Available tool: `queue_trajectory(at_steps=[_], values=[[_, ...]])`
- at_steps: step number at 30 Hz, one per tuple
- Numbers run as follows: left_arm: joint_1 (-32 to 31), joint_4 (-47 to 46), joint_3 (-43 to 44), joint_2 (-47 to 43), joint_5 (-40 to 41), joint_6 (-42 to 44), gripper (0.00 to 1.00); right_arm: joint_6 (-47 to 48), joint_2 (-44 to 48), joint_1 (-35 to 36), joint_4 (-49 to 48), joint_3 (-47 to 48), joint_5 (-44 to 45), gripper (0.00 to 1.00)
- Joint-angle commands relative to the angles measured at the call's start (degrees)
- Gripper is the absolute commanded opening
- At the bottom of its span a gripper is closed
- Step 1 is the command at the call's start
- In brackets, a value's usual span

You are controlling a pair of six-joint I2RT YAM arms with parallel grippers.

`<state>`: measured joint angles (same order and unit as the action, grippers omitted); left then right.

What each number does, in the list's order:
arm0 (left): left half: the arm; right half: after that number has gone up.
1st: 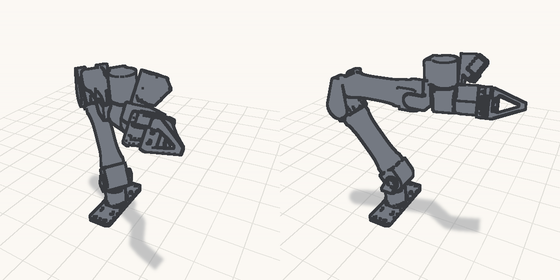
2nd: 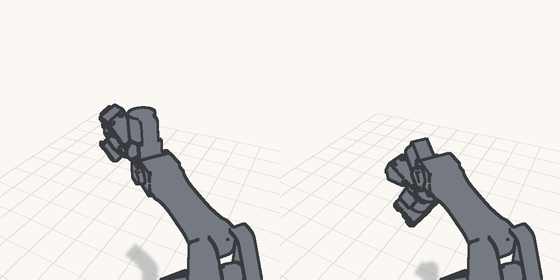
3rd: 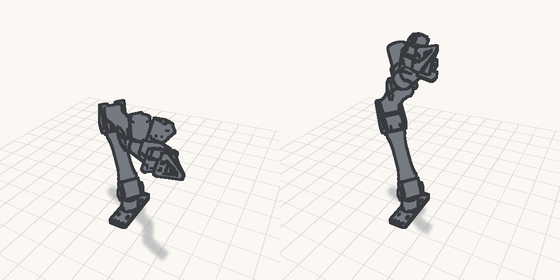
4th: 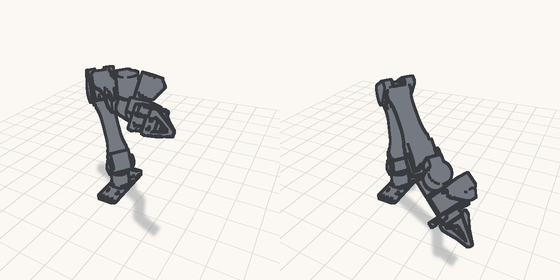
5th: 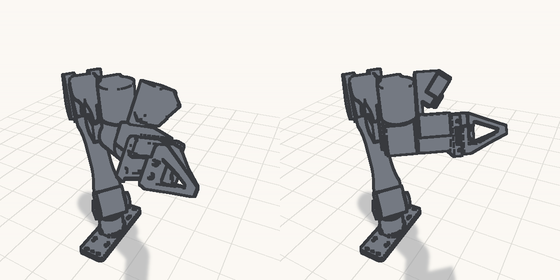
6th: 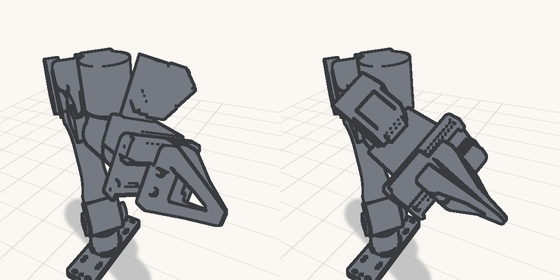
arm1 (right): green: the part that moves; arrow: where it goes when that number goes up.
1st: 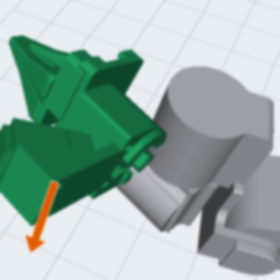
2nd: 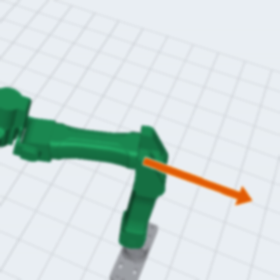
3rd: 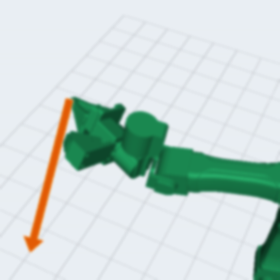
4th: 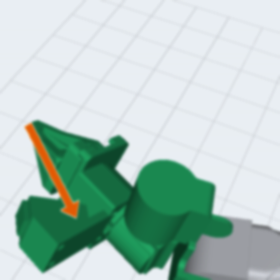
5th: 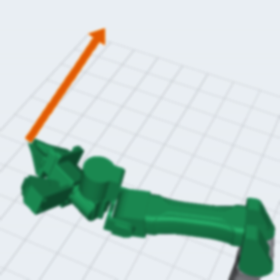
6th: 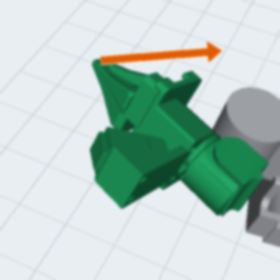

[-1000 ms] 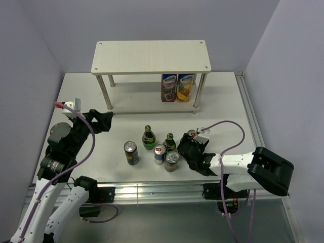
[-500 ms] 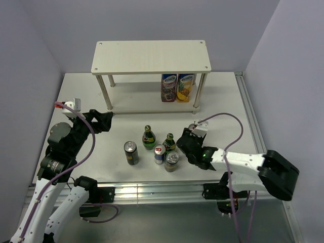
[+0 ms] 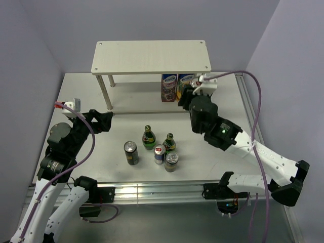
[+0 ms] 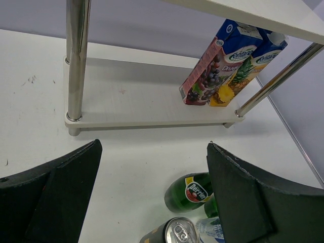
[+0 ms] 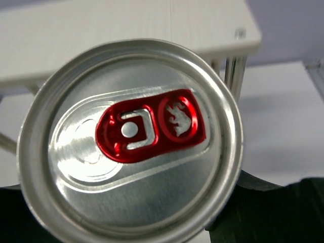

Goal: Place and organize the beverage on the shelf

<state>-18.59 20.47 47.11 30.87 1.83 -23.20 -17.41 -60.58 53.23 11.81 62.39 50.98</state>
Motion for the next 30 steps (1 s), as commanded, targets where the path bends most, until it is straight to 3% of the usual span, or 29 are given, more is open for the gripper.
queue_trajectory(at_steps=[1,7,16,22,25,30], values=[[0.0,-1.6,0.1,-0.6,0.4,1.1,0.91,12.1,-4.5,-3.1,-4.6,11.8,-1.4,0.00],[0.0,-1.5,0.2,-0.4,0.4,1.0,0.91,23.1,-16.6,-8.5,-2.9,29.7,-2.9,0.00],[0.0,-1.4,0.0,-0.7,0.1,1.0,0.91,23.7,-30.4,-17.7,0.1,45.4,-8.3,0.00],[0.0,-1.5,-0.1,-0.5,-0.7,1.0,0.91,22.9,-41.5,-21.9,5.6,61.9,-10.9,0.00],[0.0,-1.4,-0.1,-0.4,-0.7,0.9,0.91,22.0,-44.4,-23.3,6.8,65.1,-12.0,0.00],[0.0,-1.5,-0.1,-0.1,-0.7,1.0,0.91,20.8,-44.8,-24.0,5.9,62.7,-12.0,0.00]])
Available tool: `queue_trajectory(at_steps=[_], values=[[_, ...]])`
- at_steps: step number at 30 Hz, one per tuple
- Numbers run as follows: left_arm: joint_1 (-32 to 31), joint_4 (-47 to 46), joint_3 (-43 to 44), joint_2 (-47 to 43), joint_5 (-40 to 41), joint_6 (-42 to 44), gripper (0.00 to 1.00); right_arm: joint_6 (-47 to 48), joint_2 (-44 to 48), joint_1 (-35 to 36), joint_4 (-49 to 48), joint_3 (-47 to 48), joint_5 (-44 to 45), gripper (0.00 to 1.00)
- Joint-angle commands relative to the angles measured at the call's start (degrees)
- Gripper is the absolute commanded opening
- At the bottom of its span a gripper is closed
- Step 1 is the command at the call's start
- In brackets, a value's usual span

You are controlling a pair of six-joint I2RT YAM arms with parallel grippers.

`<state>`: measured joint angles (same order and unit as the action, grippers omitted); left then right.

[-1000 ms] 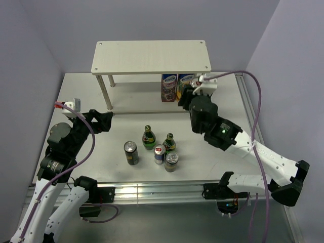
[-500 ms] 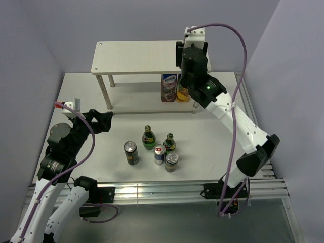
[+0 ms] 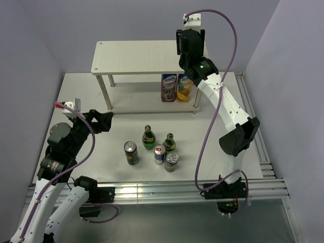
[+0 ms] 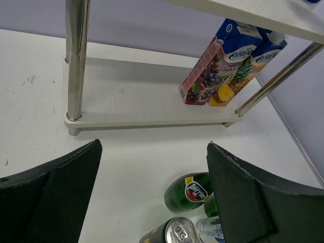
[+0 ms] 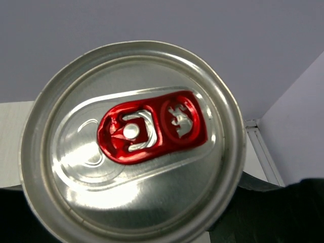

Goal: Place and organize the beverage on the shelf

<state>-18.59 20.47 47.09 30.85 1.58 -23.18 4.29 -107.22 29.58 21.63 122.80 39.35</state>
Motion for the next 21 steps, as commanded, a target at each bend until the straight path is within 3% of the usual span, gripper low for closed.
queue_trajectory(at_steps=[1,7,15,16,21], values=[[0.0,-1.6,-0.1,-0.1,-0.5,0.9,0.91,-2.7,2.0,-0.7,-4.1,0.4,-0.8,0.00],[0.0,-1.5,-0.1,0.2,-0.5,0.9,0.91,-14.0,4.3,-5.2,-2.0,-6.6,-8.4,0.00],[0.0,-1.5,0.0,0.5,-0.4,0.9,0.91,-16.0,4.0,-6.3,-1.0,-9.6,-9.6,0.01],[0.0,-1.6,-0.1,0.5,-0.4,1.0,0.91,-16.1,3.9,-6.3,-0.8,-9.3,-9.4,0.06],[0.0,-1.6,-0.1,0.5,-0.1,0.9,0.91,-16.1,4.0,-6.3,-1.2,-10.6,-10.6,0.52]])
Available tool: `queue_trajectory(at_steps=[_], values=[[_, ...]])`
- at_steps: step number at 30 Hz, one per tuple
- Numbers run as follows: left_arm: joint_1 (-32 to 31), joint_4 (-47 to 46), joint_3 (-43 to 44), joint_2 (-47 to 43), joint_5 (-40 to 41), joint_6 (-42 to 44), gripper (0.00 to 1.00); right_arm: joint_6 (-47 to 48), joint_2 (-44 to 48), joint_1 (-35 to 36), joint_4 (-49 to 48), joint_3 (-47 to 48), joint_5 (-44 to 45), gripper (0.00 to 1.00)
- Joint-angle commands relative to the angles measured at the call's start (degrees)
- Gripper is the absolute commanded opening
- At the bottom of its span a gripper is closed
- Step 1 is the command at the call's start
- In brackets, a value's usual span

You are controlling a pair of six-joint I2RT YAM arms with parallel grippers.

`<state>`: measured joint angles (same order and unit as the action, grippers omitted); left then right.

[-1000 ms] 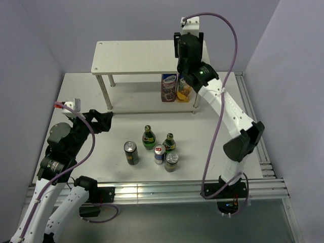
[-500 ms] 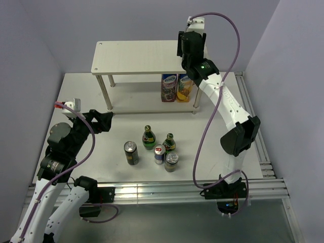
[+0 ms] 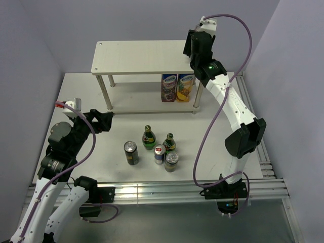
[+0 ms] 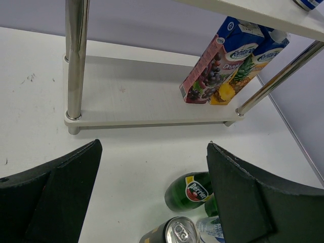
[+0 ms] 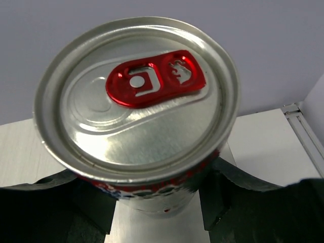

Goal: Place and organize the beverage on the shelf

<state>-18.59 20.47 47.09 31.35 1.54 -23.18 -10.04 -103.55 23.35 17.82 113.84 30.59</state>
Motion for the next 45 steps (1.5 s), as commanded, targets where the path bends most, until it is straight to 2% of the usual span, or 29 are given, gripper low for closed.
queue_trajectory(at_steps=[1,3,5,15,16,17,18,32,35,36,39,41,43,45], values=[[0.0,-1.5,0.0,0.0,0.0,1.0,0.91,-1.6,0.4,0.0,2.7,-1.8,-2.1,0.62],[0.0,-1.5,0.0,0.0,0.0,1.0,0.91,-1.6,0.4,-0.1,2.7,-1.9,-2.5,0.68],[0.0,-1.4,0.0,-0.1,0.0,1.1,0.91,-1.5,0.3,0.0,2.7,-2.0,-2.8,0.77],[0.0,-1.4,0.0,-0.2,0.1,1.1,0.91,-1.4,1.3,0.0,2.4,-4.1,-3.6,0.82],[0.0,-1.5,0.0,-0.2,0.0,1.1,0.91,-1.6,2.1,0.1,2.4,-4.6,-3.8,0.87],[0.0,-1.5,0.0,-0.2,0.0,1.1,0.91,-1.7,2.6,0.0,2.3,-5.6,-4.0,0.88],[0.0,-1.5,0.0,-0.2,0.0,1.1,0.91,-1.8,3.1,0.1,2.3,-6.2,-4.7,0.99],[0.0,-1.5,0.1,-0.6,0.2,1.2,0.91,-5.9,17.1,2.9,4.1,-19.3,-7.2,1.00],[0.0,-1.5,0.1,-0.7,0.3,1.2,0.91,-7.2,22.4,5.3,4.3,-23.8,-3.8,1.00],[0.0,-1.5,0.0,-0.7,0.3,1.2,0.91,-7.4,24.2,8.3,4.1,-25.6,2.4,1.00],[0.2,-1.5,0.1,-0.8,0.3,1.1,0.91,-6.6,32.8,14.5,0.5,-34.7,11.0,1.00],[0.1,-1.5,0.1,-0.9,0.4,1.1,0.91,-9.2,39.8,21.8,-0.2,-41.6,12.6,1.00],[0.2,-1.5,0.1,-0.9,0.2,1.1,0.91,-17.1,44.5,26.8,3.8,-45.0,11.3,1.00],[0.3,-1.5,0.1,-1.0,0.2,1.1,0.91,-20.8,48.8,30.0,9.1,-48.2,11.6,1.00]])
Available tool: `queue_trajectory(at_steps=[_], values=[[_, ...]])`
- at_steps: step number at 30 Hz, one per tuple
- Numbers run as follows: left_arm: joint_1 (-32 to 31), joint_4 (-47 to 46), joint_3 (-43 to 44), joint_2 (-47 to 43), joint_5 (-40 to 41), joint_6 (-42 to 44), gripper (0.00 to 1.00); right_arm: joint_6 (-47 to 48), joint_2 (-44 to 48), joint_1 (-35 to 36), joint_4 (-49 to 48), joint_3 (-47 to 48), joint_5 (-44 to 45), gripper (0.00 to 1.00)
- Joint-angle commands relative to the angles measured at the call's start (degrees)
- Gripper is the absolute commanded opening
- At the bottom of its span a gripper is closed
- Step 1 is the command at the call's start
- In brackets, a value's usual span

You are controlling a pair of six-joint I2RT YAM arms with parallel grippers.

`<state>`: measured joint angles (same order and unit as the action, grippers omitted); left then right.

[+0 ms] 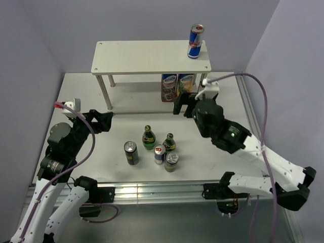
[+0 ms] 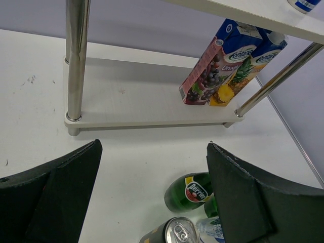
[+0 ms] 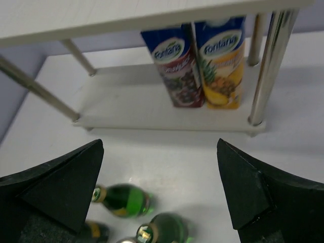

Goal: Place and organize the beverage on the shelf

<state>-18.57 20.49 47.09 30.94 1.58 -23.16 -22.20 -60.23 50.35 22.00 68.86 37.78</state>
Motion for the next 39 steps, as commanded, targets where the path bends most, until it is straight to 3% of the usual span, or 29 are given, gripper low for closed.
queue_trajectory(at_steps=[1,8,15,18,22,25,32,39], values=[[0.4,-1.5,0.1,-0.7,0.1,1.1,0.91,-11.2,6.9,6.9,6.4,-7.0,5.0,1.00],[0.4,-1.5,0.1,-0.4,0.1,1.1,0.91,-29.9,13.0,25.7,15.4,-18.9,9.1,1.00],[0.5,-1.3,0.2,0.1,-2.4,1.3,0.91,-52.3,5.4,43.6,28.1,-19.1,15.6,1.00],[0.4,-1.8,0.3,1.0,-6.2,1.5,0.91,-61.3,1.5,48.8,33.3,-17.4,17.1,1.00],[0.4,-2.0,-0.1,0.4,-5.4,1.2,0.91,-69.5,-1.5,53.2,39.2,-17.8,17.1,1.00],[0.4,-2.0,0.0,0.9,-5.3,1.1,0.91,-73.2,-2.0,53.8,38.2,-21.9,15.8,1.00],[0.4,-2.0,-0.2,1.2,-5.0,1.1,0.90,-74.1,-2.6,51.9,24.9,-32.8,16.4,1.00],[0.4,-1.9,-0.2,1.6,-5.1,1.1,0.90,-61.0,-1.6,44.7,7.3,-39.8,16.3,1.00]])
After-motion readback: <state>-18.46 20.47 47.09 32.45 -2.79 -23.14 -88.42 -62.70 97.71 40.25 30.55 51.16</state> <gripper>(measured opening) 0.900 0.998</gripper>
